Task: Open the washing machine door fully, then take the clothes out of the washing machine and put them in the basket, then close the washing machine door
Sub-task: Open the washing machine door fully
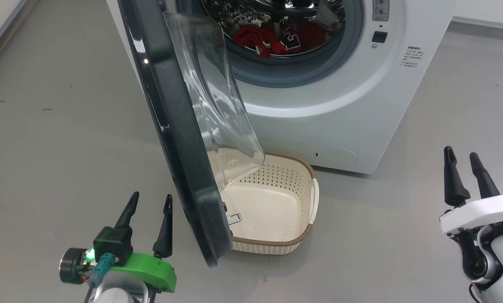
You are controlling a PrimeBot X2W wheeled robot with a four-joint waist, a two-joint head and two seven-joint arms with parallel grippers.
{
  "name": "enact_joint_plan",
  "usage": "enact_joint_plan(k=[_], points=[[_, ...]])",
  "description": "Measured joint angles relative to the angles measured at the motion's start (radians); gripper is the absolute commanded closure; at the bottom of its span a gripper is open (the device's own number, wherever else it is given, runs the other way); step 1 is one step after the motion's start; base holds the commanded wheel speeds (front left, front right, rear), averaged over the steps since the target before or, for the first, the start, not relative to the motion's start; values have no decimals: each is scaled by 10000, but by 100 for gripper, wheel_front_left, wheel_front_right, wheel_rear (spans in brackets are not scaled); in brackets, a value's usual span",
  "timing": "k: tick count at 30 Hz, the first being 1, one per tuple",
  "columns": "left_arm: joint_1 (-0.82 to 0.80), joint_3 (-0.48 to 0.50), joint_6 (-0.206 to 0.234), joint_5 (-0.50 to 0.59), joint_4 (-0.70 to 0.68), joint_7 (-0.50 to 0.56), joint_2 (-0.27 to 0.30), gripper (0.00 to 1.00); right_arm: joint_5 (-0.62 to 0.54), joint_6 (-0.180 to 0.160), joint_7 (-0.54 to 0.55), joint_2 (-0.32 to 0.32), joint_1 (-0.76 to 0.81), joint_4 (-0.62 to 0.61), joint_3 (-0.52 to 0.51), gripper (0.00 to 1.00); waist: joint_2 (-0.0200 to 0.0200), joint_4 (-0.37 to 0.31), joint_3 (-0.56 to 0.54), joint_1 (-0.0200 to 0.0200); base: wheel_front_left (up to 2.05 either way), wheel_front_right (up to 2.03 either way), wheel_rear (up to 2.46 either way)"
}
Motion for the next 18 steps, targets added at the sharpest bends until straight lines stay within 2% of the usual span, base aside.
enact_joint_plan(k=[6, 11, 13, 18], points=[[0, 13, 0, -12, 52, 0, 0, 0, -2071, -926, 529, -88, 0, -159, 38, 0, 0, 4, -78, 0, 0, 0, 0], [29, 17, 0, -12, 109, 0, 2, 0, -3405, -1645, 602, 207, 71, -972, -903, 0, 0, -6, -228, 0, 0, 0, 0], [53, 21, 0, -10, 109, 0, 2, 0, -3657, -1808, 602, 441, 366, -1124, -920, 0, 0, -9, -233, 0, 0, 0, 0], [105, 27, -2, -10, 130, 0, 2, 0, -4360, -1818, 602, 989, 1249, -1369, -892, 0, 0, -4, -264, 0, 0, 0, 0]])
